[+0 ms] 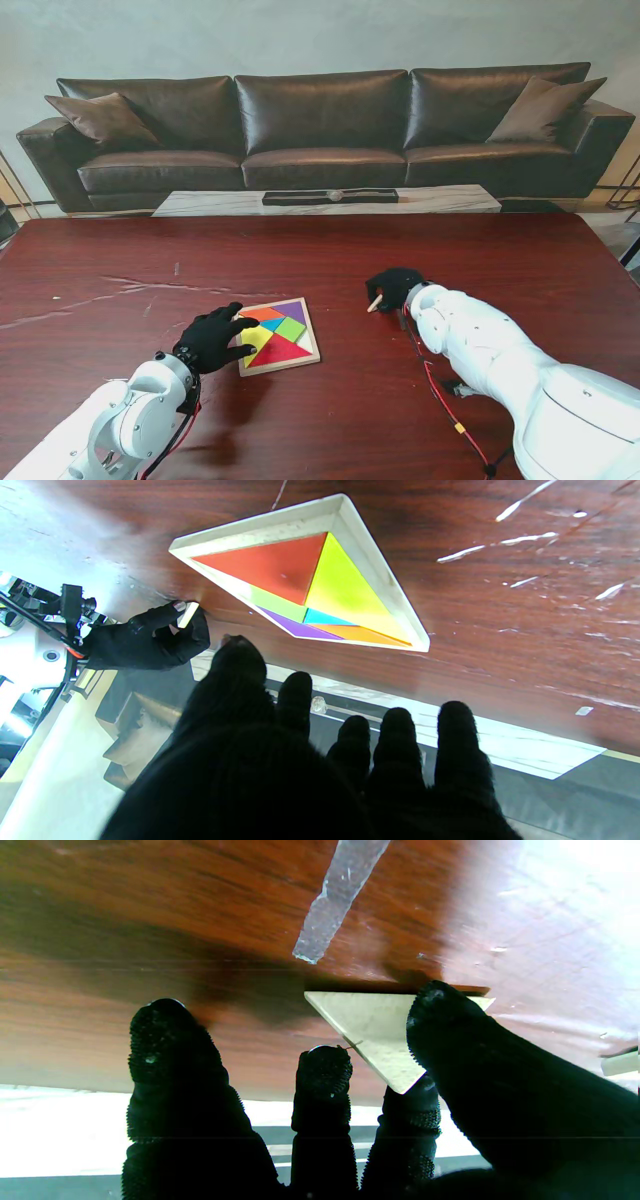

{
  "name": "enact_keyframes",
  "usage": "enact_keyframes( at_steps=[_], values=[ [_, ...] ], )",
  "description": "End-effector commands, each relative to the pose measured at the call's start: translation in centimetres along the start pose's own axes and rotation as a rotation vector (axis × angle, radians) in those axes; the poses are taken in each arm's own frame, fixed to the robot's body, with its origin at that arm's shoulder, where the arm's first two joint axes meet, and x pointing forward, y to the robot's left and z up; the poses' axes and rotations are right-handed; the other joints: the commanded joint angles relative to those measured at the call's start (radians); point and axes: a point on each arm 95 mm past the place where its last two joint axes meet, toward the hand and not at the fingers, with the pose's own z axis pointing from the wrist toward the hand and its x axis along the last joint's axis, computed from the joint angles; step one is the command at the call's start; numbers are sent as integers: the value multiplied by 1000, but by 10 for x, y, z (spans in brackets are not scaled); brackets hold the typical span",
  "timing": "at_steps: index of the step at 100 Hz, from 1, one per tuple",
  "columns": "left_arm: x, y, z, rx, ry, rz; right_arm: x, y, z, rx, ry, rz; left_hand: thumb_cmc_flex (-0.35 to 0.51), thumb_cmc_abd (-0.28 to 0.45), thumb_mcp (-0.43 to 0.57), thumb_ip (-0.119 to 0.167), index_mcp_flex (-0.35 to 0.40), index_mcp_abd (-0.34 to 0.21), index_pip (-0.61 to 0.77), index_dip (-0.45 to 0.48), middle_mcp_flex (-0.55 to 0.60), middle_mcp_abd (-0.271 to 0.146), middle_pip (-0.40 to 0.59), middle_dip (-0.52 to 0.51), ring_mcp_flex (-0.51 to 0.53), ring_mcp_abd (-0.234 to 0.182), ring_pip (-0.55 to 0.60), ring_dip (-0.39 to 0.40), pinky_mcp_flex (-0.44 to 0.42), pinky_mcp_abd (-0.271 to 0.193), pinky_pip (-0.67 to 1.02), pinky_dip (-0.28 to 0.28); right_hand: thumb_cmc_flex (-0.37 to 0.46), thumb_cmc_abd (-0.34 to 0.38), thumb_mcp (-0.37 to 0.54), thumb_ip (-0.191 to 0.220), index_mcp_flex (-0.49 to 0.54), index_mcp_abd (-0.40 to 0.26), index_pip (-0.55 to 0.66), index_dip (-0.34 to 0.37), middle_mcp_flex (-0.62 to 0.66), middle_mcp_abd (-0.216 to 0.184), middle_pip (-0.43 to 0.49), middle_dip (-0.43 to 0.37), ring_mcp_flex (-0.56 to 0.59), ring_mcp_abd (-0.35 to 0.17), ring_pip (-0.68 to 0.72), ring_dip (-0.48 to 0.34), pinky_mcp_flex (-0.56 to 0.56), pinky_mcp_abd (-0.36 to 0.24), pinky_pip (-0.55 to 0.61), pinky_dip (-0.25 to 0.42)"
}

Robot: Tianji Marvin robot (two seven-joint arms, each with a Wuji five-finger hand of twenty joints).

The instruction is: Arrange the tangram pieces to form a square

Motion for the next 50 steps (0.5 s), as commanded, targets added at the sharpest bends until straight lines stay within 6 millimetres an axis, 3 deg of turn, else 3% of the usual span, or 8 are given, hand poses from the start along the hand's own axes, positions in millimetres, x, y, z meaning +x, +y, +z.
enact_keyframes(
  at_steps=[1, 10, 27, 42, 50],
  values=[
    [2, -1, 0, 1, 6, -5, 5, -46, -12, 106, 12, -14, 12, 50, -11, 34, 1, -7, -1, 4, -3, -24, 5, -4, 14, -14, 3, 3, -3, 2, 1, -5, -51, 70, 56, -49, 127, 109, 27, 43, -35, -16, 6, 28, 333, -691, 1195, 158, 35, -36, 36, 30],
    [2, -1, 0, 3, 7, -7, 5, -44, -12, 108, 14, -27, 12, 50, -12, 34, 2, -8, -1, 4, -3, -24, 4, -4, 15, -14, 3, 3, -3, 2, 0, -4, -72, 101, 81, -65, 119, 122, 27, 96, -58, -29, 3, 62, 306, -693, 1213, 164, 32, -45, 34, 41],
    [3, -1, 0, 5, 7, -5, 5, -41, -11, 119, 25, -57, 13, 50, -12, 34, 1, -8, -2, 5, -4, -25, 3, -4, 15, -15, 1, 4, -2, 3, -1, -4, -90, 169, 78, -83, 100, 149, 34, 180, -85, -92, -3, 106, 267, -690, 1210, 165, 4, -61, 23, 49],
    [3, -1, 0, 5, 6, -8, 4, -39, -10, 129, 32, -92, 13, 51, -13, 34, -2, -9, -4, 5, -4, -24, 2, -4, 16, -11, 1, 4, -1, 5, -2, -3, -127, 197, 78, -93, 100, 77, 18, 250, -82, -189, -81, 106, 253, -661, 1134, 149, -18, -66, -16, 29],
    [3, -1, -1, 4, 4, -7, 4, -38, -10, 143, 33, -105, 13, 50, -13, 34, -2, -9, -5, 5, -6, -23, 1, -4, 15, -9, 0, 4, -1, 7, -2, -2, -141, 206, 84, -88, 95, 22, 14, 284, -96, -210, -210, 26, 259, -612, 966, 77, -18, -70, -32, 4]
  ],
)
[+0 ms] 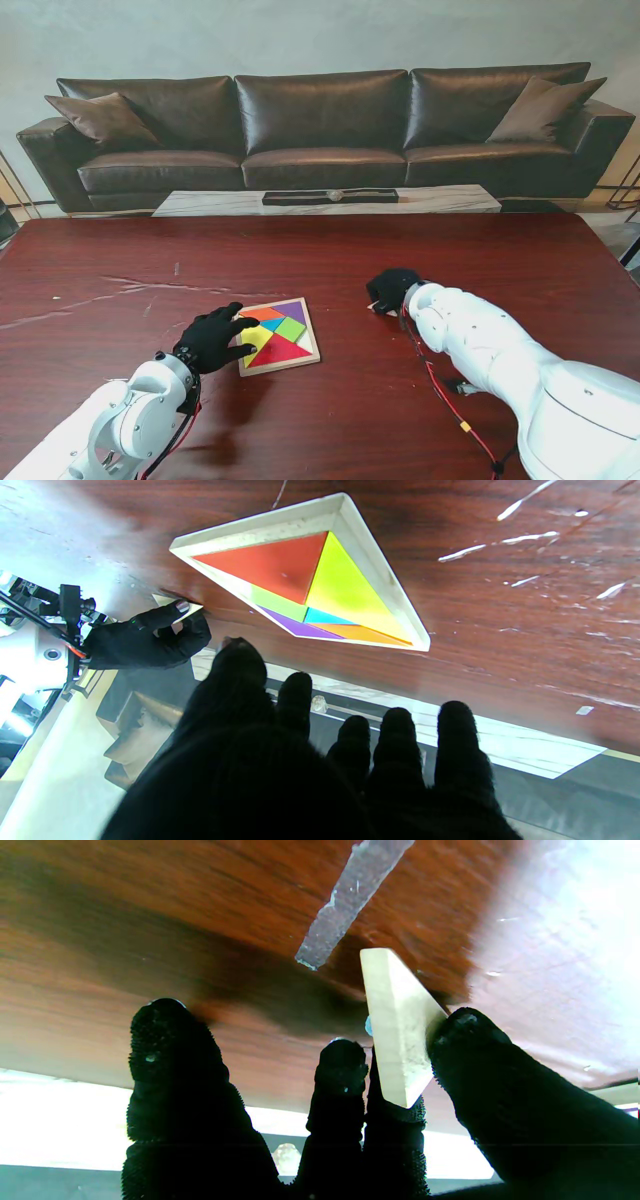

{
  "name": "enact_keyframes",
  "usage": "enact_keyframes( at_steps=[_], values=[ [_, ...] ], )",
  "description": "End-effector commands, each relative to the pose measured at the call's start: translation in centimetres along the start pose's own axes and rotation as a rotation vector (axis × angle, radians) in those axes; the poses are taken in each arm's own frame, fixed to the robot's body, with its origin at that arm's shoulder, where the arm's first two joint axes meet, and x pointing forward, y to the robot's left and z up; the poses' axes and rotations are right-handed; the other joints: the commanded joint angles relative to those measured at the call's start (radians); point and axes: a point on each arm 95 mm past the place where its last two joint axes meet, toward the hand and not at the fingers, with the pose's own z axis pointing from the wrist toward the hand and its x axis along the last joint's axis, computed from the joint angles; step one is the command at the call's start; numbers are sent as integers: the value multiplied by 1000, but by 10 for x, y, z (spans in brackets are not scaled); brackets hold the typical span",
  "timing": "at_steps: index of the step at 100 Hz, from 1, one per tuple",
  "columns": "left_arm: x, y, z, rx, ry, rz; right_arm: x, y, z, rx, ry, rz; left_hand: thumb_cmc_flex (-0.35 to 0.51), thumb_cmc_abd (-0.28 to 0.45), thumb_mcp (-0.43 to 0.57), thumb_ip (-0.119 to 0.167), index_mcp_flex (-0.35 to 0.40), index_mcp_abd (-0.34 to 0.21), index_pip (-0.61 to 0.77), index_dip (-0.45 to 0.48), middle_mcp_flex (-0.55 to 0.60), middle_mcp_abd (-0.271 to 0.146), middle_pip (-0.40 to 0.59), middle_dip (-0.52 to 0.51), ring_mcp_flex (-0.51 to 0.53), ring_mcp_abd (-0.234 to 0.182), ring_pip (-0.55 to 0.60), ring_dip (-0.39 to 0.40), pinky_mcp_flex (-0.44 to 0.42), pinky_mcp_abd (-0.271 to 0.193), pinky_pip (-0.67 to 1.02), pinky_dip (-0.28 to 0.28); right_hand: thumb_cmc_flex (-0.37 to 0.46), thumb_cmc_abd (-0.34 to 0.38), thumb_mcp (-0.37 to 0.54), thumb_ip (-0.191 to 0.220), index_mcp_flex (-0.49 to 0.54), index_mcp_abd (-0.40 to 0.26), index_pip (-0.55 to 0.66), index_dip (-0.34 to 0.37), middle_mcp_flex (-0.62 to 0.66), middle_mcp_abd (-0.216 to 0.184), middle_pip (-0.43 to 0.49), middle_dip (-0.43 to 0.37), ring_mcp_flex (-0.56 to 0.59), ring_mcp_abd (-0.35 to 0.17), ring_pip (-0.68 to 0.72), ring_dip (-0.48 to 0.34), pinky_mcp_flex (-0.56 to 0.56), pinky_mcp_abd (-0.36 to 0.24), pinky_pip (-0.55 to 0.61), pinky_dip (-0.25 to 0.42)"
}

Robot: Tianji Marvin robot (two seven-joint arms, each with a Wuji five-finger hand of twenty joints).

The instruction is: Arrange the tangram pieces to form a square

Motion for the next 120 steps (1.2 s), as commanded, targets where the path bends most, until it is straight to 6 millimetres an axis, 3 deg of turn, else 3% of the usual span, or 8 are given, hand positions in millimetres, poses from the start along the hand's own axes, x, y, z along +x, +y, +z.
enact_keyframes(
  at_steps=[1, 4, 18, 39, 79, 120],
  values=[
    [2, -1, -1, 1, 2, -6, 4, -41, -10, 107, 7, -11, 13, 39, -13, 34, 0, -8, -5, 5, -5, -23, 1, -4, 15, -8, 0, 4, -1, 7, -5, -2, -4, 55, 58, 0, 62, -136, -59, 0, -13, -31, -64, -53, 240, -610, 948, 14, -7, -71, -6, -23],
    [2, -1, -1, 1, 1, -6, 4, -41, -10, 110, 7, -15, 14, 38, -13, 34, 0, -9, -5, 5, -5, -23, 1, -4, 15, -8, 0, 4, -1, 7, -5, -2, -7, 58, 63, 3, 59, -156, -59, 9, -3, -23, -87, -88, 254, -605, 898, -13, -2, -78, -15, -38],
    [2, -1, -1, 2, -1, -5, 4, -43, -10, 110, 3, -3, 17, 30, -12, 35, -2, -7, -6, 5, -2, -23, 4, -2, 18, -8, 1, 5, 1, 6, -5, -1, -8, 29, 93, 31, 33, -176, -24, -30, 88, 104, -113, -252, 391, -601, 777, -74, 71, -113, -7, -104],
    [2, -1, -1, 4, -2, -2, 5, -43, -10, 94, 14, 8, 19, 28, -11, 36, -7, -8, -10, 4, 0, -22, 8, -2, 19, -9, 2, 5, 3, 3, -7, -1, 51, -10, 115, 59, 1, -197, 10, -66, 178, 148, -125, -362, 488, -600, 714, -78, 153, -141, -17, -138],
    [0, -1, -3, 14, -10, 1, 5, -35, -9, 84, 40, 16, 35, 21, -7, 37, -13, -11, -10, 4, 2, -21, 15, -2, 22, -12, 5, 6, 5, 3, -6, 0, 176, 14, 110, 60, -81, -146, 74, -80, 222, 227, -168, -359, 539, -594, 679, -57, 192, -128, -25, -143],
    [0, -1, -3, 16, -11, 3, 9, -22, -10, 63, 56, 39, 38, 24, -9, 37, -16, -13, -9, 4, 3, -22, 17, -3, 22, -13, 7, 5, 4, 2, -4, 0, 195, 15, 120, 47, -84, -114, 87, -89, 240, 239, -174, -340, 565, -593, 682, -47, 213, -112, -11, -129]
  ],
)
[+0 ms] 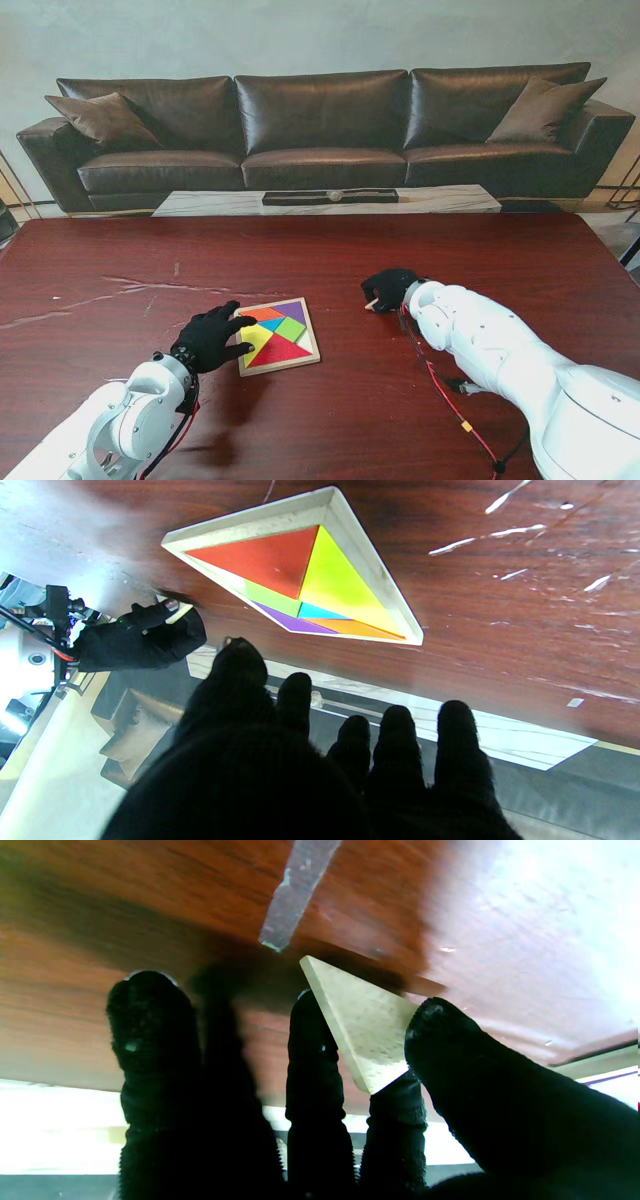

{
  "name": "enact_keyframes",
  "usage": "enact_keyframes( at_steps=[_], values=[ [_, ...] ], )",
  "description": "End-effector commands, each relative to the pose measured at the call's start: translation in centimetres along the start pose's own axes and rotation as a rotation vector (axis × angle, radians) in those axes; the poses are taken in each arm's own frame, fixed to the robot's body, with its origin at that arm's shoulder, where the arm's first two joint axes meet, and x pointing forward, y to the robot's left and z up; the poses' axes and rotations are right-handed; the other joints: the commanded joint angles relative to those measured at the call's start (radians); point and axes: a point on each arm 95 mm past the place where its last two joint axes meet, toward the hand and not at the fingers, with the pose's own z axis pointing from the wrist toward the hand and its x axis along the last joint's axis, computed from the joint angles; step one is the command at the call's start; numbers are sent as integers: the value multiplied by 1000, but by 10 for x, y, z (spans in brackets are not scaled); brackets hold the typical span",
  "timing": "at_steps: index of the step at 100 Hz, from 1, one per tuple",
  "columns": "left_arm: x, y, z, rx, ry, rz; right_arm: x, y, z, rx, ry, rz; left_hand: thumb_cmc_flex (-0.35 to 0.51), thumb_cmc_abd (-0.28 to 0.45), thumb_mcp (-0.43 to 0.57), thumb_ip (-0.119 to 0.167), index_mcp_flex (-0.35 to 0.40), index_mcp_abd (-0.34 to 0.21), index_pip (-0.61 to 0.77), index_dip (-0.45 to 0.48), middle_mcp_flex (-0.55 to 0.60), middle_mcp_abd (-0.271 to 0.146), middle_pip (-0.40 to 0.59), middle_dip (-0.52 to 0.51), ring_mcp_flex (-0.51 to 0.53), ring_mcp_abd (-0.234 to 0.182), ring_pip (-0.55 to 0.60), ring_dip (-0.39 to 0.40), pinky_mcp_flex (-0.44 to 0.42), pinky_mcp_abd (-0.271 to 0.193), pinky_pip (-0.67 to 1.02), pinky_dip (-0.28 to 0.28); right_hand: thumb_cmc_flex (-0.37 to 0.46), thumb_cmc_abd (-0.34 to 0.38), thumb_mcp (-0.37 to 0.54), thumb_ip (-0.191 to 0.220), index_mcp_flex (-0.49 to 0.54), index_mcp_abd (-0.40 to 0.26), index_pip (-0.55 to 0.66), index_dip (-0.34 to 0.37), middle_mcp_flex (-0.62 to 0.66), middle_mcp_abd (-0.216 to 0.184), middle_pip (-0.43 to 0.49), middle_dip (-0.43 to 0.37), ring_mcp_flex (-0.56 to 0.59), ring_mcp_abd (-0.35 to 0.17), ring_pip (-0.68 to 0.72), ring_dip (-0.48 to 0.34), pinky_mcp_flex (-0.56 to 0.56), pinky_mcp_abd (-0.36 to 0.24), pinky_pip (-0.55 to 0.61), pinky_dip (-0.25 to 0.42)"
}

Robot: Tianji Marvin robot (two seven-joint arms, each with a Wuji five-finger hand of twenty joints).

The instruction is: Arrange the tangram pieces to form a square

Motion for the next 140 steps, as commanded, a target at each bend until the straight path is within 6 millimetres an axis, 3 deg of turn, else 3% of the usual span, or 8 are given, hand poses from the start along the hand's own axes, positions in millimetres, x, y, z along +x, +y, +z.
enact_keyframes(
  at_steps=[1, 50, 85, 118, 140],
  values=[
    [2, 0, -1, 2, 2, -3, 5, -29, -6, 68, 10, -1, 36, 24, -9, 37, -14, -9, -9, 4, 3, -22, 16, -3, 11, -12, -2, 5, 1, 2, -4, 0, 89, 38, 103, 43, 37, -77, 84, 6, 33, -2, 4, 16, 179, -240, 140, 17, -2, -20, 18, 1],
    [1, 0, -2, 10, -2, 1, 19, -8, -8, 20, 44, 16, 41, 23, -9, 37, -12, -8, -8, 4, 4, -21, 19, -4, 11, -14, -1, 4, 0, 1, -4, -2, 89, 44, 107, 39, 37, -71, 86, 5, 33, 4, 1, 34, 184, -240, 141, 22, 4, -17, 21, 13],
    [1, 0, -2, 9, 0, -1, 34, 23, -12, -38, 91, -26, 39, 26, -10, 37, -9, -9, -5, 4, 4, -22, 20, -4, 10, -16, -1, 4, -2, 0, -3, -2, 88, 49, 102, 38, 37, -70, 85, 6, 31, 7, 2, 39, 185, -241, 144, 24, 5, -16, 22, 19],
    [1, -2, -4, 18, -4, 0, 70, 55, -17, -89, 197, -39, 36, 28, -11, 36, -6, -9, -3, 5, 4, -22, 19, -4, 11, -16, -2, 4, -3, 2, -5, -4, 81, 62, 85, 43, 30, -82, 78, 12, 27, 1, 4, 38, 181, -249, 148, 26, 5, -29, 21, 25],
    [-1, -3, -8, 31, -13, 2, 97, 65, -17, -85, 283, -22, 31, 32, -12, 36, -2, -11, -2, 5, 4, -23, 20, -4, 12, -16, -3, 3, -4, 3, -6, -4, 98, 74, 56, 64, 24, -98, 67, 27, 2, 7, 6, 36, 153, -237, 146, 24, -26, -27, 5, 28]
  ],
)
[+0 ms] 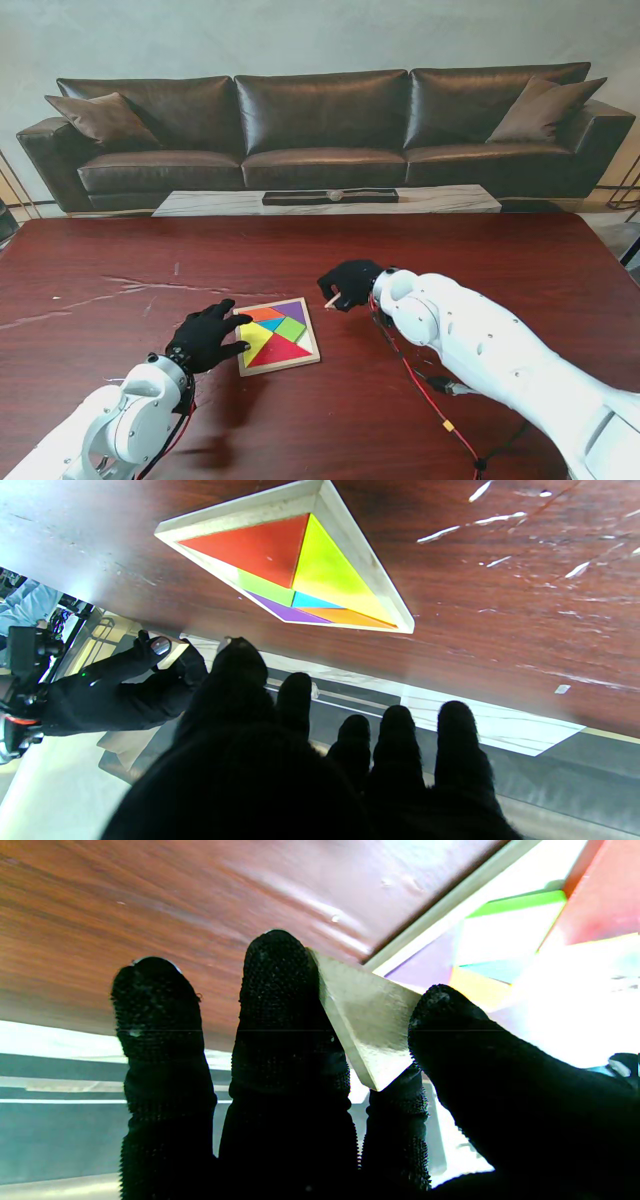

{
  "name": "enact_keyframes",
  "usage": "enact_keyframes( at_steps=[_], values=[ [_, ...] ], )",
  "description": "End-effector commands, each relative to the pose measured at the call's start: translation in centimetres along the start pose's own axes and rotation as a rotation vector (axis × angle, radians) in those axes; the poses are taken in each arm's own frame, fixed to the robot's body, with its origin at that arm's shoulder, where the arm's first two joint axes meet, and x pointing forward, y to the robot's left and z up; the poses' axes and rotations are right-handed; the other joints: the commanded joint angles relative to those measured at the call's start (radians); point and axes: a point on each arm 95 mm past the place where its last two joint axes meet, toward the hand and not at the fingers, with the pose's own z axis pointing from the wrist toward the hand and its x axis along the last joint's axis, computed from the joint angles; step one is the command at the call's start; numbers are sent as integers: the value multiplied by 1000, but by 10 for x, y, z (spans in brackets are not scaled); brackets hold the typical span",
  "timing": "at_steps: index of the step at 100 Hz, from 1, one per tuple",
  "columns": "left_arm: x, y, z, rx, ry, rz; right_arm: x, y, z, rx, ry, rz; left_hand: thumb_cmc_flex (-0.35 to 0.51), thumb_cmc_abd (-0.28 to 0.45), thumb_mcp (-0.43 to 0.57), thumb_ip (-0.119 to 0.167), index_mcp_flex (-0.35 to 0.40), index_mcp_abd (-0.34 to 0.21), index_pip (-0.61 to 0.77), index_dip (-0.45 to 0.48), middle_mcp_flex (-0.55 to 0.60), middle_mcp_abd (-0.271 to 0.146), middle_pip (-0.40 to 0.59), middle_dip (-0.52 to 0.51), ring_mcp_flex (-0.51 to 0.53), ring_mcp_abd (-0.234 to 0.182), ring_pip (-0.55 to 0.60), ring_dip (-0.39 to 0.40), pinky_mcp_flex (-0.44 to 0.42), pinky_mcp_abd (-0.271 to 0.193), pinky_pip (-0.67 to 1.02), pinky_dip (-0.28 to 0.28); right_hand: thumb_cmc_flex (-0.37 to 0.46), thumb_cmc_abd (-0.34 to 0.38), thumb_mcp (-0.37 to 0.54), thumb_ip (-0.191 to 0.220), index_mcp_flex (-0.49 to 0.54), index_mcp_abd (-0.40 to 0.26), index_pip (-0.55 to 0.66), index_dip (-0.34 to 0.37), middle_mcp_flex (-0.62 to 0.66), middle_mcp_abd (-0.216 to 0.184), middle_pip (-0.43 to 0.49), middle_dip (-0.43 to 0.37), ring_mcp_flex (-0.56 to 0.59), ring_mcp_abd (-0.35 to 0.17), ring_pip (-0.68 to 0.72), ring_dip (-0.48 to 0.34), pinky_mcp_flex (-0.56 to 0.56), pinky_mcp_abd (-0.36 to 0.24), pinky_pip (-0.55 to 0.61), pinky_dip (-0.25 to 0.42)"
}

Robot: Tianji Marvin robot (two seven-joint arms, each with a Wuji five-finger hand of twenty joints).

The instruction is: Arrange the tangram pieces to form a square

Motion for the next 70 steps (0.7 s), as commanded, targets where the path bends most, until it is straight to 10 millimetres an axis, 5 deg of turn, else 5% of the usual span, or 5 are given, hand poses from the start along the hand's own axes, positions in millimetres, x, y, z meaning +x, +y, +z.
enact_keyframes(
  at_steps=[1, 22, 70],
  values=[
    [2, 0, -2, 5, 0, -4, 20, 5, 7, 0, 57, 2, 31, 32, -11, 36, -1, -10, -2, 5, 4, -23, 11, -4, 12, -16, -3, 3, -2, 3, -6, -4, 100, 74, 46, 65, 35, -120, 42, 27, -15, 56, -2, 5, 37, -111, 30, 15, -17, -2, 4, 27],
    [1, -1, -5, 17, -7, -4, 42, 7, 15, 21, 139, 19, 31, 34, -11, 36, 0, -11, -3, 5, 3, -23, 11, -5, 12, -17, -6, 2, -2, 3, -7, -3, 159, 80, -14, 109, 34, -121, 23, 26, -65, 72, 9, -12, -22, -77, 38, 6, -84, 20, 0, 38],
    [-2, -2, -8, 30, -18, -5, 81, -3, 34, 62, 257, 24, 25, 41, -13, 36, 0, -12, -6, 5, 3, -24, 10, -6, 13, -18, -8, 2, -2, 1, -11, -3, 237, 84, -69, 155, 58, -114, -24, 2, -139, 37, 14, 3, -90, -47, 29, -12, -153, 14, -3, 29]
  ],
)
